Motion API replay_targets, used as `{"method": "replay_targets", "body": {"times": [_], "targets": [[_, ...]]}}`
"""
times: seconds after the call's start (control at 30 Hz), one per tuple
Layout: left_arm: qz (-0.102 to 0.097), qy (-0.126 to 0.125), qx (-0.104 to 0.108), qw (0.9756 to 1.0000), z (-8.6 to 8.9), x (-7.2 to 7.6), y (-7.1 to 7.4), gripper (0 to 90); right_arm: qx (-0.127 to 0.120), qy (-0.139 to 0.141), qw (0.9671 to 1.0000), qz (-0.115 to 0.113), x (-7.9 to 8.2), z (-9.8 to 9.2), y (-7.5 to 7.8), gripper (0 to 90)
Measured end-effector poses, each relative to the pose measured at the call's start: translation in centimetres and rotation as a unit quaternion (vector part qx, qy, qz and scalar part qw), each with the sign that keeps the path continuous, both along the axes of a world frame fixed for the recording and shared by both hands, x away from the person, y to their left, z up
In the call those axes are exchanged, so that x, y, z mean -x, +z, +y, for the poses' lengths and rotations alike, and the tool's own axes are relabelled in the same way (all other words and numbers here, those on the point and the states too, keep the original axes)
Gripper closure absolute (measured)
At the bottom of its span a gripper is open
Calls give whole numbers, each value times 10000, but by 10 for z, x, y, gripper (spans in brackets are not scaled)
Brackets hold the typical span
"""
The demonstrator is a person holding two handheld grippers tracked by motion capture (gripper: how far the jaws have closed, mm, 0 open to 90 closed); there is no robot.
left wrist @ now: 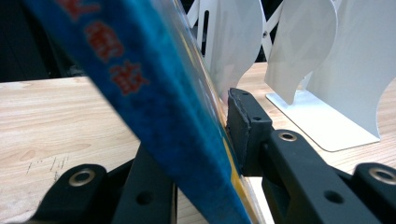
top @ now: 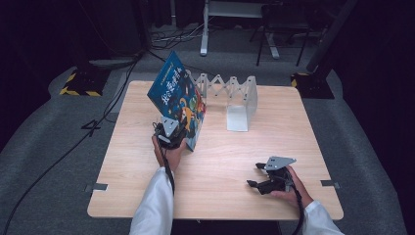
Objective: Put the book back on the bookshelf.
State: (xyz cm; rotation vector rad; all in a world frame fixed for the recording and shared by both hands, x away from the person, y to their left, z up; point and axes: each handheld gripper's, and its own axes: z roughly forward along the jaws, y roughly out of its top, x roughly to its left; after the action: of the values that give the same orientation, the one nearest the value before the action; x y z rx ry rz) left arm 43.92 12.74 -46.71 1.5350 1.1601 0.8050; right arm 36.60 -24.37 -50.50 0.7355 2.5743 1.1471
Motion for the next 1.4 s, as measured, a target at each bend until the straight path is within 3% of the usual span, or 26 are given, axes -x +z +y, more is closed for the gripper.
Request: {"method": "replay_targets", "body": {"times": [0.2,0.8,1.13,1.4], "targets": [[59,-8,-147,9999,-3,1,1,705,1,0,10000,-2,0,0,0,216],[119,-192,-154,9996,1,3,2,660,2,11,10000,-8,0,0,0,216],[24,-314,-154,9994,13,8,14,610,2,11,10000,-8,0,0,0,216],[145,-600,-336,9975,24,14,24,533,3,9,10000,-7,0,0,0,215]]}}
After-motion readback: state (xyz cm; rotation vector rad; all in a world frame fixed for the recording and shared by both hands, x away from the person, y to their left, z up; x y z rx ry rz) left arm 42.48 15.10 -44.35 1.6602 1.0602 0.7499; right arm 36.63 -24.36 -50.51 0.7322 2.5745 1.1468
